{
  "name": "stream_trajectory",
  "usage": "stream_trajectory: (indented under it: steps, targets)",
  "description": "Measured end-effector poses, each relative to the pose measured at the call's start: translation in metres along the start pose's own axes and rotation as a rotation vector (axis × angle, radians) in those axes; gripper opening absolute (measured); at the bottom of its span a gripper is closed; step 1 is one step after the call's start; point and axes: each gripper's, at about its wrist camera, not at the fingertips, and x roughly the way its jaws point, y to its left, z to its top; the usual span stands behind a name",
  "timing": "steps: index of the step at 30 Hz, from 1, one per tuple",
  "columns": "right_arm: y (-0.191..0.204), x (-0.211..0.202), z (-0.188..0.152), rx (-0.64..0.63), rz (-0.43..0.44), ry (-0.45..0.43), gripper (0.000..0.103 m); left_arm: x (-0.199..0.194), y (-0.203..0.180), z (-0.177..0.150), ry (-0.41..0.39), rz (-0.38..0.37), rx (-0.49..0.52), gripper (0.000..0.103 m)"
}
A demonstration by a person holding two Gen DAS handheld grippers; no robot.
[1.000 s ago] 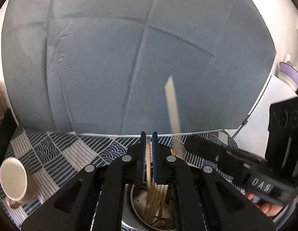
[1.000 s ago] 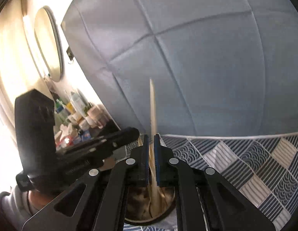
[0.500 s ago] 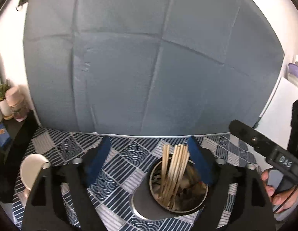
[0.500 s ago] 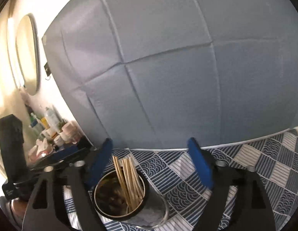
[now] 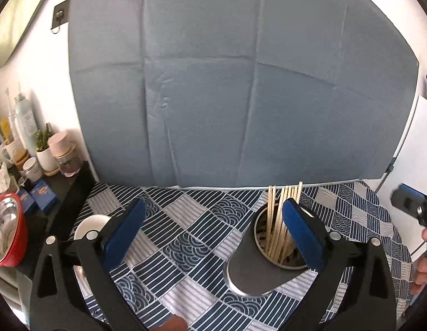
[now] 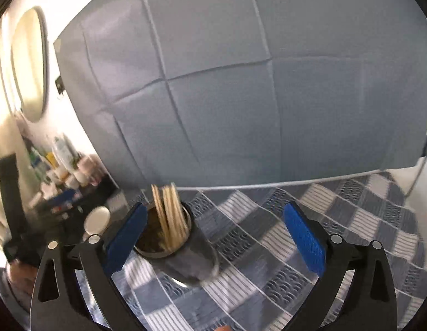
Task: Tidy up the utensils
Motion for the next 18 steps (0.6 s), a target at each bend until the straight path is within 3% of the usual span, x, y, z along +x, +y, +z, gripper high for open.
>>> stream_trajectory:
  steps: [5,8,10,13,18]
  targets:
    - [0.003,-0.028,-0.028,-0.033,-0.081,0.002,0.095,-0.016,-0.004,-0.013,0.053,0.008,0.003,0.097]
    - [0.003,-0.037,-0.044,-0.013,-0.063,0.062,0.095,-0.023,-0.017,-0.022,0.122,0.003,0.067,0.097]
    - [0.004,-0.043,-0.055,-0.004,-0.116,0.111,0.095,-0.032,-0.025,-0.027,0.150,0.010,0.090,0.097]
    - [0.005,-0.056,-0.066,0.002,-0.143,0.146,0.095,-0.052,-0.033,-0.031,0.136,0.000,0.070,0.097]
    - [0.004,-0.087,-0.071,0.008,-0.159,0.131,0.095,-0.071,-0.039,-0.037,0.153,-0.006,0.041,0.097]
